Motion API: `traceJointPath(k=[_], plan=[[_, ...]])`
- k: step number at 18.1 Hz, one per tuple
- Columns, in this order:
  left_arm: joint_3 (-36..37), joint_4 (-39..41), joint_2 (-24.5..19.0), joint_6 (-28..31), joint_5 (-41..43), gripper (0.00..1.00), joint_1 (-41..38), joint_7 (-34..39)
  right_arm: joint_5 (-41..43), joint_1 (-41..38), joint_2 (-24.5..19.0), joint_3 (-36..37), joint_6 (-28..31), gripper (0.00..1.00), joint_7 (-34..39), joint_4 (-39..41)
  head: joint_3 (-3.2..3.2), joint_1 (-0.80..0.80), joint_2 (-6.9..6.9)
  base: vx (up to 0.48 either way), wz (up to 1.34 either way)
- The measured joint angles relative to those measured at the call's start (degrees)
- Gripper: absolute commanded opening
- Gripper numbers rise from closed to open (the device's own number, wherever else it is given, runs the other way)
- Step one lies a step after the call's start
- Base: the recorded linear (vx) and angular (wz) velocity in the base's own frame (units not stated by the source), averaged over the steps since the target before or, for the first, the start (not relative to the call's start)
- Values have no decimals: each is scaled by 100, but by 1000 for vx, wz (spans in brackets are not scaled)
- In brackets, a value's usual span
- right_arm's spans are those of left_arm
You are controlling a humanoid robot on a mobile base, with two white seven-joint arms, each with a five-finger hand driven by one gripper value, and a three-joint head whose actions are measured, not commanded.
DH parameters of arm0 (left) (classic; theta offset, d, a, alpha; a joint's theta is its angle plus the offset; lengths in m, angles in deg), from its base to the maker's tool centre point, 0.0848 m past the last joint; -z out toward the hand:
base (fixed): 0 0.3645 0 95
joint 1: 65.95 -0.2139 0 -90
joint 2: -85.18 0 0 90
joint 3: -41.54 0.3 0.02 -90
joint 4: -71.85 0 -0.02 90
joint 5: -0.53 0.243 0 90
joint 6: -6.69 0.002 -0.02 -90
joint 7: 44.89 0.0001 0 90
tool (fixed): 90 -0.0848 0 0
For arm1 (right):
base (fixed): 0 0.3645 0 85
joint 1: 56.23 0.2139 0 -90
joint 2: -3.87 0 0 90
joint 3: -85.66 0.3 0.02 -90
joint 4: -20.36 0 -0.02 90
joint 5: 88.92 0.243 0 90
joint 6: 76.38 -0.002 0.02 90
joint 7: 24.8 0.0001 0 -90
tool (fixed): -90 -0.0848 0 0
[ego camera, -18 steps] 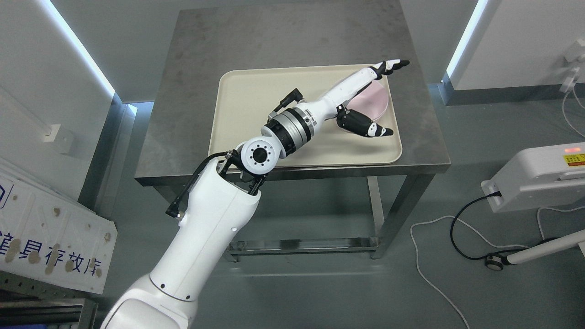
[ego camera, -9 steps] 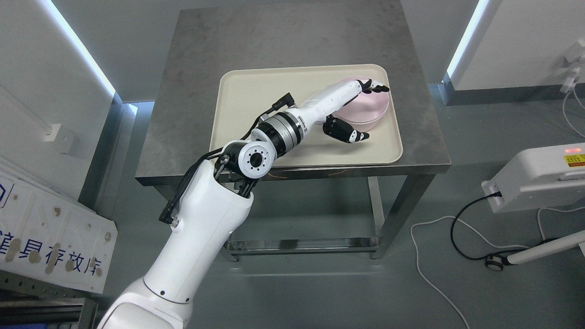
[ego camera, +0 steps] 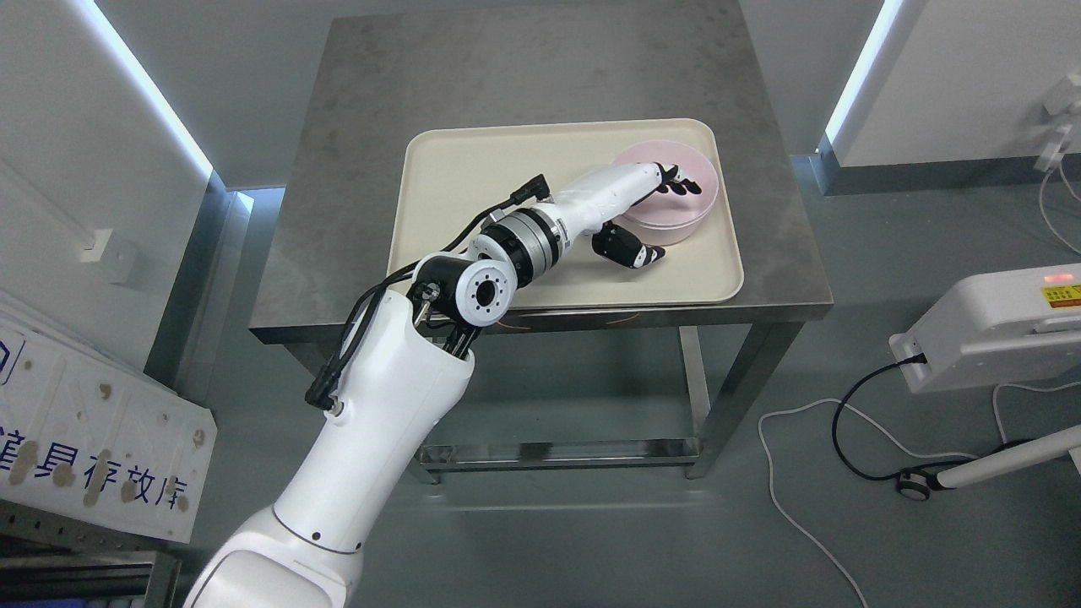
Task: Stack pink IKEA bowls on left shelf middle
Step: 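Regrasp the stacked pink bowls at the rim with the left hand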
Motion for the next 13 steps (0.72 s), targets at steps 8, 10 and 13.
traceJointPath(k=[8,10,13], plan=[[-90,-380,35,-670,408,19,92,19,0,0,0,0,0,100,-30,0,0,0,0,0,0],[-179,-440,40,-932,441,12,97,20,0,0,0,0,0,100,-30,0,0,0,0,0,0],[-386,-499,47,-1299,455,8,98,22,0,0,0,0,0,100,-31,0,0,0,0,0,0]])
